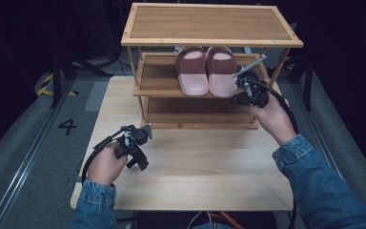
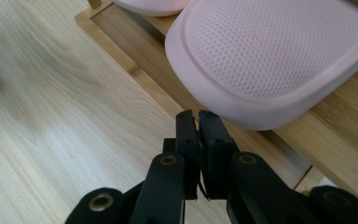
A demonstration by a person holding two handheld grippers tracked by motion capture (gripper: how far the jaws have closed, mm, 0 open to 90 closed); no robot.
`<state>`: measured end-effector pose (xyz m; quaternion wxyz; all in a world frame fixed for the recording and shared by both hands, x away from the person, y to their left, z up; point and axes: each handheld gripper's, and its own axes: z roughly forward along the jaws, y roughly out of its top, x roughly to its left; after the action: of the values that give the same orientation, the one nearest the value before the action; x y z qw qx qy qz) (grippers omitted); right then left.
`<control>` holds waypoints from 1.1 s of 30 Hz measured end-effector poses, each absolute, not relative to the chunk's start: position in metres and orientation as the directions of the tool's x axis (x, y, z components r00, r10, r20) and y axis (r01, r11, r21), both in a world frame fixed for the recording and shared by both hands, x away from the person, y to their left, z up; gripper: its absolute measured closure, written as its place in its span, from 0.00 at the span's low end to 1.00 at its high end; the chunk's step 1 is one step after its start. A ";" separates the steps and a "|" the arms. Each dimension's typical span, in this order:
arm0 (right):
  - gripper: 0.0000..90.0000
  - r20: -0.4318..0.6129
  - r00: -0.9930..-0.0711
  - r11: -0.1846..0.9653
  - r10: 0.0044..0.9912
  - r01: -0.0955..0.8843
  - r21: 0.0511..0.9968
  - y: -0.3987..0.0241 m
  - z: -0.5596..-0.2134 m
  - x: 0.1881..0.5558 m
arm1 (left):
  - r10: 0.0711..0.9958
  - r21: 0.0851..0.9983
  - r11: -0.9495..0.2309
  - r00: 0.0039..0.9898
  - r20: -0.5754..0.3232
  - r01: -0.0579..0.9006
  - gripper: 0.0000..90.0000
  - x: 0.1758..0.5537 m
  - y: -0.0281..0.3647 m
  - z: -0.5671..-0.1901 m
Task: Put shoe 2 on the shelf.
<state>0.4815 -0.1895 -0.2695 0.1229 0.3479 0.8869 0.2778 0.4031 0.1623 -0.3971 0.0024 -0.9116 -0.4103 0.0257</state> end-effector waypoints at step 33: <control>0.55 -0.008 -0.667 0.526 0.745 0.579 0.623 -0.293 -0.270 0.437 | 0.767 0.044 -0.640 0.641 -0.020 0.767 0.19 0.402 0.174 -0.387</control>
<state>0.4375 -0.2930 -0.2699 0.1381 0.3838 0.8626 0.2994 0.4025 0.1736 -0.3869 -0.0240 -0.9055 -0.4238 -0.0002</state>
